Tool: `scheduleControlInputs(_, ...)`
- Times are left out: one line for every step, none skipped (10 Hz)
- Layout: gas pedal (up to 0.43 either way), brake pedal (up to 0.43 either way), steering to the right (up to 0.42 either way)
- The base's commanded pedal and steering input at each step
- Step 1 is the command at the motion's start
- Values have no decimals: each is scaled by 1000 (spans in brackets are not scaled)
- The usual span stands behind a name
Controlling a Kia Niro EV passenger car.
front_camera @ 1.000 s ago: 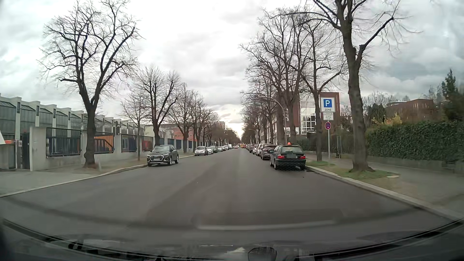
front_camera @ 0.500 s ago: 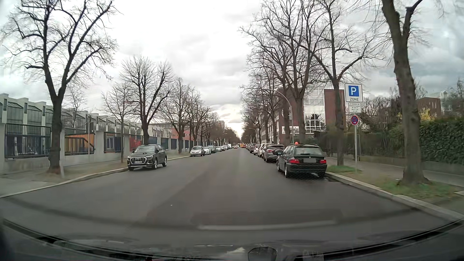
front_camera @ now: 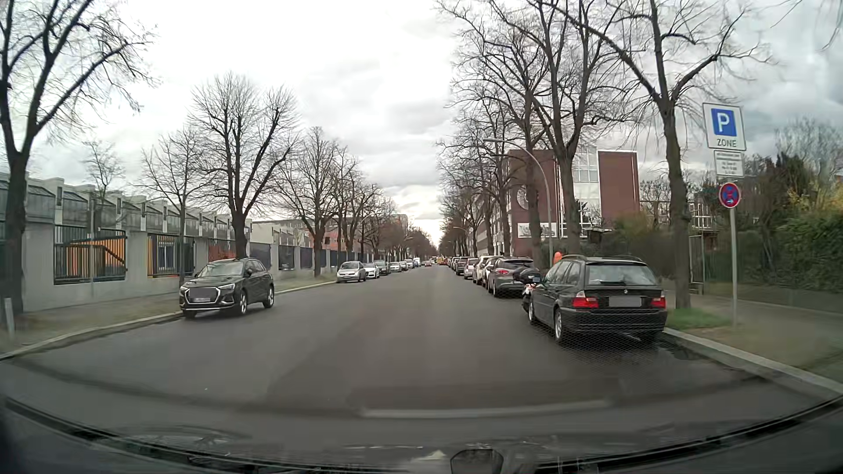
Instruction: Follow the waypoints while adhering to traffic rules and regulations
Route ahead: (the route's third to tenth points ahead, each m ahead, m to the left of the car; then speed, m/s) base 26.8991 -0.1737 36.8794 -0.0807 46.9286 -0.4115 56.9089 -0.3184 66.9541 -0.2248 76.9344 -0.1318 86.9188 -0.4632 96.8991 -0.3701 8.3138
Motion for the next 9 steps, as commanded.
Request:
scheduleControlInputs(0,12,-1)
scheduleControlInputs(0,12,-1)
scheduleControlInputs(0,12,0)
scheduleControlInputs(0,12,2)
scheduleControlInputs(0,12,2)
scheduleControlInputs(0,12,2)
scheduleControlInputs(0,12,2)
scheduleControlInputs(0,12,2)
scheduleControlInputs(0,12,3)
